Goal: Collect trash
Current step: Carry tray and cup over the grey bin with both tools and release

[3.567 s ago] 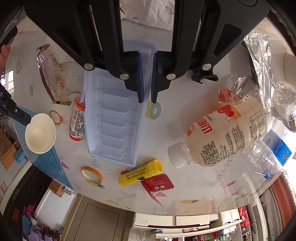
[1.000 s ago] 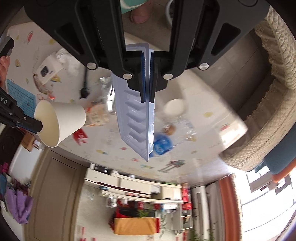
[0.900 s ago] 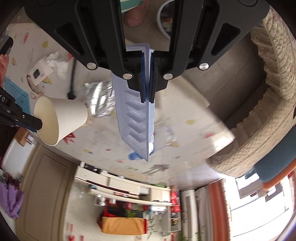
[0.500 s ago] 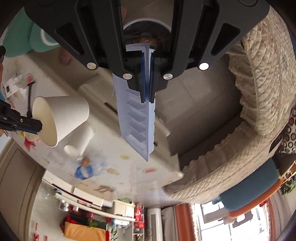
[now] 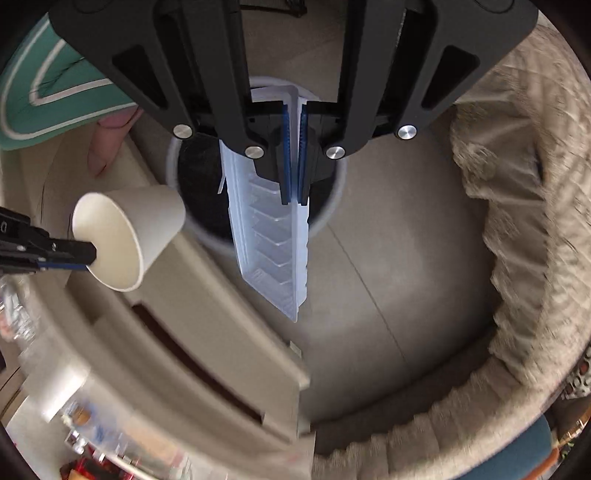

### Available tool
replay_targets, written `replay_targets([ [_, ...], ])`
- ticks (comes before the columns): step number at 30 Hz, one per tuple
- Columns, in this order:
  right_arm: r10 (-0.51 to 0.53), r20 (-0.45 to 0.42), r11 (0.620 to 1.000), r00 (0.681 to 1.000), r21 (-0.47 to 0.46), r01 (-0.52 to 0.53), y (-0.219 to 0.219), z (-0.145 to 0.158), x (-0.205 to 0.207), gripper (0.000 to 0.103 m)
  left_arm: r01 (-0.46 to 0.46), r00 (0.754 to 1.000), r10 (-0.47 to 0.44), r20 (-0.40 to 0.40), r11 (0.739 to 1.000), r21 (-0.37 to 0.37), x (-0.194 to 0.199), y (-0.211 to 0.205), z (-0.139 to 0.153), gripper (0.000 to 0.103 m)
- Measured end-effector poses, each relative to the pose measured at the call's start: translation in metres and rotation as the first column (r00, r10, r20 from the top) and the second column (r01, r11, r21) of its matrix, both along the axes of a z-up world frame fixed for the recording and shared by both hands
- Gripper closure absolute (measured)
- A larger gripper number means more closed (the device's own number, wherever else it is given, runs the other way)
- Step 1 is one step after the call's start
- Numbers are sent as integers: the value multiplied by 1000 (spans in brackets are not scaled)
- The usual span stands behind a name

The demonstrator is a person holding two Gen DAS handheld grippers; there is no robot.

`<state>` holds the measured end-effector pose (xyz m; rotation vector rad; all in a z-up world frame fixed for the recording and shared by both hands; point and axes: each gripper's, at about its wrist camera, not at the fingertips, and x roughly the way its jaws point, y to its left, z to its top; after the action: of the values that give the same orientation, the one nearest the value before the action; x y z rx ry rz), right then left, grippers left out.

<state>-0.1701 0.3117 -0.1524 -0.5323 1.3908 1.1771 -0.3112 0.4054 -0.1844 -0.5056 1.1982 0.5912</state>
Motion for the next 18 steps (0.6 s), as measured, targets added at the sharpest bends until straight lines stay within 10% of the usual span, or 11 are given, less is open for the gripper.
replay_targets([
  [7, 34, -52, 995, 998, -97, -39, 21, -46, -21, 94, -13, 994, 5, -107, 997, -74, -5, -8, -58, 97],
  [10, 28, -74, 992, 997, -117, -36, 20, -56, -23, 47, -52, 991, 44, -130, 997, -62, -10, -6, -66, 38],
  [18, -20, -85, 1000, 996, -3, 20, 18, -22, -2, 41, -77, 994, 74, -80, 997, -26, -14, 5, -42, 38],
])
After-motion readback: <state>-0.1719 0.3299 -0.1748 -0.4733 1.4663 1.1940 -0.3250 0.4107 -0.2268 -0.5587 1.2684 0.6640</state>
